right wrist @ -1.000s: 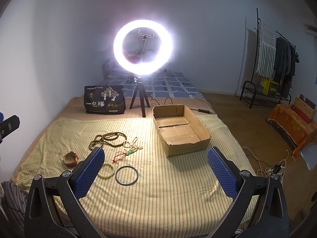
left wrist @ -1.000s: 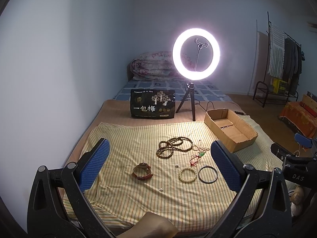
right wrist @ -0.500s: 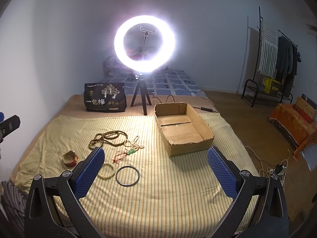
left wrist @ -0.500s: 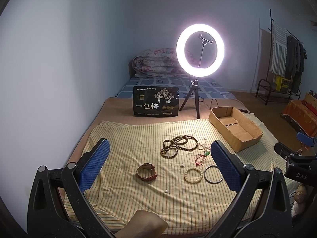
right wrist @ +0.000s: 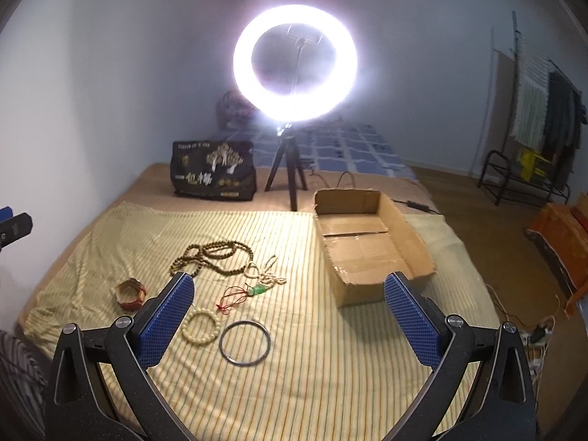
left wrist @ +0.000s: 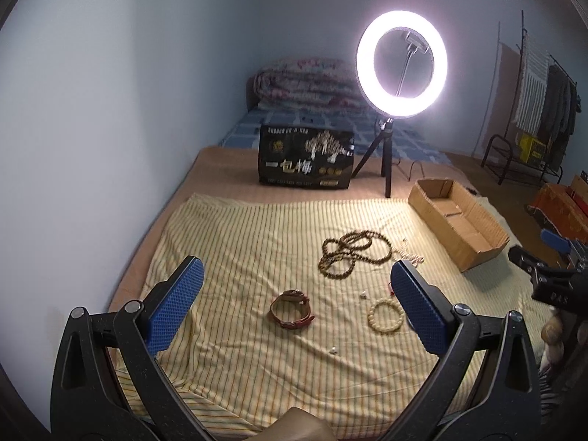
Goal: Organize jewelry
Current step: 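Move left gripper to the brown leather watch while right gripper approaches the wooden bead strand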
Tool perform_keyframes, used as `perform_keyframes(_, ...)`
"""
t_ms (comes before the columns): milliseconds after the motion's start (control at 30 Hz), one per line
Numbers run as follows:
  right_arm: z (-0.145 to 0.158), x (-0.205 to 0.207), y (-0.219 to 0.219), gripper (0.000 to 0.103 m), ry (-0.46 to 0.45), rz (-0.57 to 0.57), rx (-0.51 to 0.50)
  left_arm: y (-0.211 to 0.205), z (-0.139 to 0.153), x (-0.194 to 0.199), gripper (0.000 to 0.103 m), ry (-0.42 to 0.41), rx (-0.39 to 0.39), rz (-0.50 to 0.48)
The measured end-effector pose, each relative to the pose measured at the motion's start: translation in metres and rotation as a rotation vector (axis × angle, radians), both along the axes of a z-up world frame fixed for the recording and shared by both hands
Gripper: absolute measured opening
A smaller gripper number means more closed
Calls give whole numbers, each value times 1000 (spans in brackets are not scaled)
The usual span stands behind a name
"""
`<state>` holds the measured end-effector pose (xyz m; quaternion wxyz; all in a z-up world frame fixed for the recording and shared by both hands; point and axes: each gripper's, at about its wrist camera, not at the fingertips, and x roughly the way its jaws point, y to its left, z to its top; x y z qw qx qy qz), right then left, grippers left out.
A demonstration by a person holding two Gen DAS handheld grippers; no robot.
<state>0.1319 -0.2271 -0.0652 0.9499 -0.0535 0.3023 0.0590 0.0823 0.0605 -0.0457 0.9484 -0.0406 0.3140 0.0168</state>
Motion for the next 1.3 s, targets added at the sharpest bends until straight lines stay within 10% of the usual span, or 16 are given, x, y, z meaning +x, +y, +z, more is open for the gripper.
perform_keyframes(1300, -160, 201, 156, 103, 432, 421, -56, 49, -180, 119, 40, 502, -308, -40)
